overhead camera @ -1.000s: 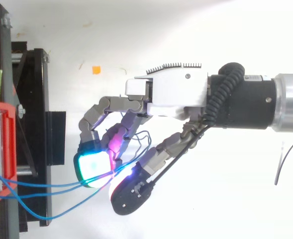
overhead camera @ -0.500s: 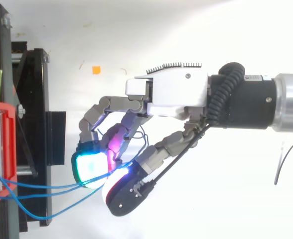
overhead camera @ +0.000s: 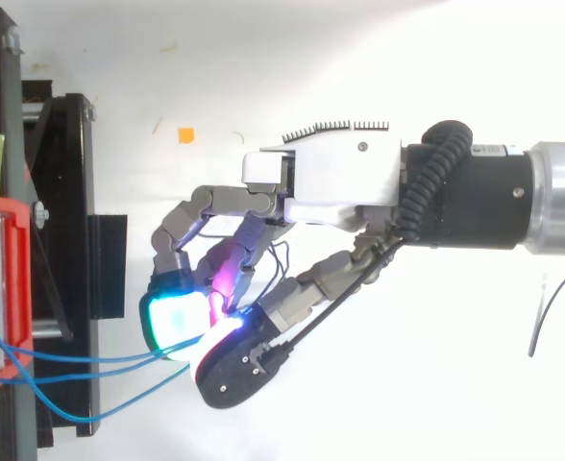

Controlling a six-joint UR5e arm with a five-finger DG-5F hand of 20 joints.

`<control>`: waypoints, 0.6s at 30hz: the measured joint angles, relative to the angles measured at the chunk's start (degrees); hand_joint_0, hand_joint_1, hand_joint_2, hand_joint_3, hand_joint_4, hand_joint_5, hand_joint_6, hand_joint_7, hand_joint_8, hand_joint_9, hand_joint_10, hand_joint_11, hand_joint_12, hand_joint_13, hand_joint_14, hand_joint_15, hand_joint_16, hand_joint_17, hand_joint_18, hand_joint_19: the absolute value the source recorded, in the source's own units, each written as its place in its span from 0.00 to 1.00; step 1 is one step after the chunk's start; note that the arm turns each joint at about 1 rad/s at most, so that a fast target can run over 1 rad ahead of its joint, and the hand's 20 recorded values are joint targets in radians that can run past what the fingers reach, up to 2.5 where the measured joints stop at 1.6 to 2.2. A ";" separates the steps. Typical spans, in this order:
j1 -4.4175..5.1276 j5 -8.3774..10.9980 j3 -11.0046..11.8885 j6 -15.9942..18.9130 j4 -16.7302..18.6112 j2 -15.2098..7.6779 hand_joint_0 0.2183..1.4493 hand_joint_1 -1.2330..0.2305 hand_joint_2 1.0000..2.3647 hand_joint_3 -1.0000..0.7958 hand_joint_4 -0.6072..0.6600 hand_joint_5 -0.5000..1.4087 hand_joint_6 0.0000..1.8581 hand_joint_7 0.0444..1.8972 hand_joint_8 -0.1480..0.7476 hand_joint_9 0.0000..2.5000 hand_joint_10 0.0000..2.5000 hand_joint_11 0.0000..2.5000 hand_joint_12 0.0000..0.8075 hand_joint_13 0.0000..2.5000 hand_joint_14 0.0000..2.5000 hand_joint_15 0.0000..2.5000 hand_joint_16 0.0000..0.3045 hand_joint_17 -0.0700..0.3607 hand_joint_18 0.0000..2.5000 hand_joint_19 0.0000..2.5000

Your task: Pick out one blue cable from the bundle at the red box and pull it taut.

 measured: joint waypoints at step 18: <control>0.00 0.00 -0.04 0.00 -0.64 -0.03 0.53 0.20 0.01 0.33 0.25 0.18 0.51 0.65 0.40 0.42 0.01 0.23 0.26 0.24 0.00 0.10 0.11 0.34 0.24 0.14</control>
